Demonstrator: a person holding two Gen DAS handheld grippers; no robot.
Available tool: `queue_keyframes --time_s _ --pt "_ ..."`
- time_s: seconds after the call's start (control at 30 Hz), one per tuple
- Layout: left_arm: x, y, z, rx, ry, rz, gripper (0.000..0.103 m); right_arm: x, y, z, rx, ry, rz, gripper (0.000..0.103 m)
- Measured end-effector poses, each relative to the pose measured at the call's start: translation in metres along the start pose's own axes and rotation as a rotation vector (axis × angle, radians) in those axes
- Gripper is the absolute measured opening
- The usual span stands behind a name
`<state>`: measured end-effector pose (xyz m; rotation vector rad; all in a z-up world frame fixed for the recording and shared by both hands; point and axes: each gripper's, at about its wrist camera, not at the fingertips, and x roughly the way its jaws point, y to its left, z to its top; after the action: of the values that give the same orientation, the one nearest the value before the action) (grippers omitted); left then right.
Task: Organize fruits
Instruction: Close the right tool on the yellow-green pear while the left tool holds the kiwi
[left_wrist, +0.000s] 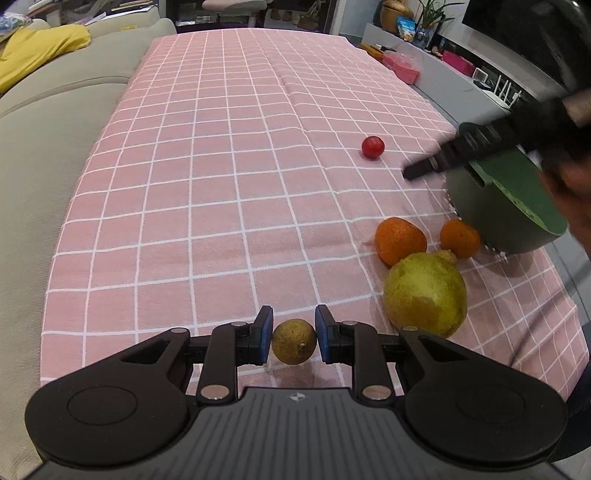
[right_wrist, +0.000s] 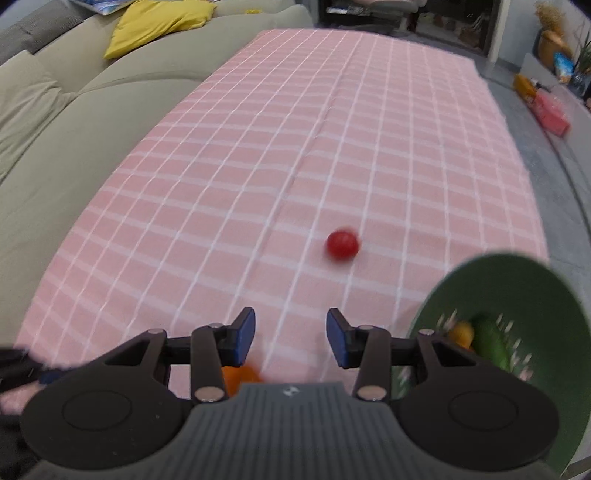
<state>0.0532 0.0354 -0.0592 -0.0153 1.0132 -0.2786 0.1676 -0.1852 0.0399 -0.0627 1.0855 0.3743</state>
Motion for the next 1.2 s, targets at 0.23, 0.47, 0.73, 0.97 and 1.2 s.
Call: queue_keyframes --time_s 0.23,0.47,0.73,0.97,1.2 --pt "-0.002 -0.001 -0.001 -0.009 -0.008 -0.002 0.028 -0.013 0.027 -0.050 -0.018 0.055 0.085 0.049" --pt "-0.003 0.002 -0.001 -0.018 -0.012 0.005 0.028 -0.015 0.041 -0.062 0.006 0.067 0.142 0.057" --pt "-0.013 0.007 -0.002 -0.032 -0.013 0.031 0.028 -0.005 0.056 -0.087 0.008 0.132 0.224 0.062" --pt "-0.021 0.009 -0.003 -0.030 -0.022 0.046 0.028 0.001 0.064 -0.095 0.014 0.151 0.239 0.064" --pt "-0.023 0.008 -0.002 -0.029 -0.028 0.046 0.027 -0.004 0.069 -0.102 0.008 0.123 0.209 0.063"
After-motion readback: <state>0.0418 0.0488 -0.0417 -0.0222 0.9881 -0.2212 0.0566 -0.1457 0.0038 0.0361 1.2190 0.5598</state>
